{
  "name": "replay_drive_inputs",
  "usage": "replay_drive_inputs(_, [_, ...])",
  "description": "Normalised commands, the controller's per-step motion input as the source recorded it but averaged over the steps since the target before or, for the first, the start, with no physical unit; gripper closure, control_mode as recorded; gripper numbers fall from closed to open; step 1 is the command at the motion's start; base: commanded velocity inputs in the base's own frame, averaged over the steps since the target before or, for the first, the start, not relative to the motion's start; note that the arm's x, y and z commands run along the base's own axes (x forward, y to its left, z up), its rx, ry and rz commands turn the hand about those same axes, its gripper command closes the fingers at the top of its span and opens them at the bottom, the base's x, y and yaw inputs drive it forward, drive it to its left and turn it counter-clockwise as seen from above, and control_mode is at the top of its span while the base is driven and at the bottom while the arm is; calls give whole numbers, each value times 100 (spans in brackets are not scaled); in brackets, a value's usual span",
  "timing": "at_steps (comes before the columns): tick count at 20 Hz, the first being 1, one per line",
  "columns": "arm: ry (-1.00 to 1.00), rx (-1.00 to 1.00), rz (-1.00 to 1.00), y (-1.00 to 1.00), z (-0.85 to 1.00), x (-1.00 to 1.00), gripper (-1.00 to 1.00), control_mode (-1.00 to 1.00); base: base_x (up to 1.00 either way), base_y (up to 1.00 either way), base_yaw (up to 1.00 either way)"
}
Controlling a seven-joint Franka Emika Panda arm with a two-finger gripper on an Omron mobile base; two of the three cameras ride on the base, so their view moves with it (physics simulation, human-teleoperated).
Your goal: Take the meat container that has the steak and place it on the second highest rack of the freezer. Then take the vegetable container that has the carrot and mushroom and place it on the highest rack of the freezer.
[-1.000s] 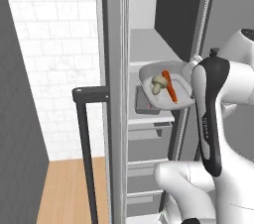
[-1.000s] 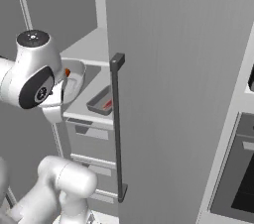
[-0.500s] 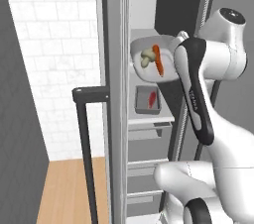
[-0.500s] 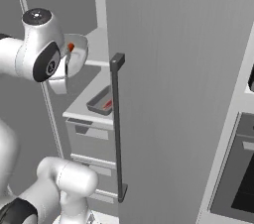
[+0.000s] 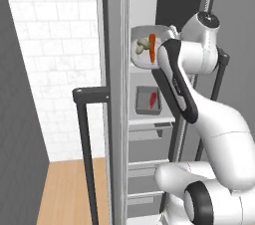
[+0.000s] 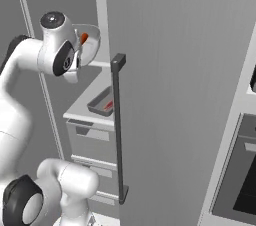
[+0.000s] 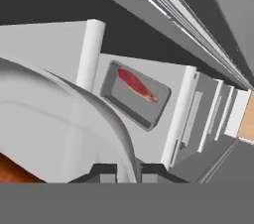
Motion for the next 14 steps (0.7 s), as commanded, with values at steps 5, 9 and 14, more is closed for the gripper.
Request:
replay_drive_inputs(5, [17, 2, 0, 0, -16, 100, 100, -100, 0, 0, 0])
replay_drive_inputs(9, [13, 0, -2, 1, 0, 100, 100, -100, 0, 0, 0])
replay_drive_inputs(14, [9, 0, -5, 1, -3, 96, 100, -100, 0, 0, 0])
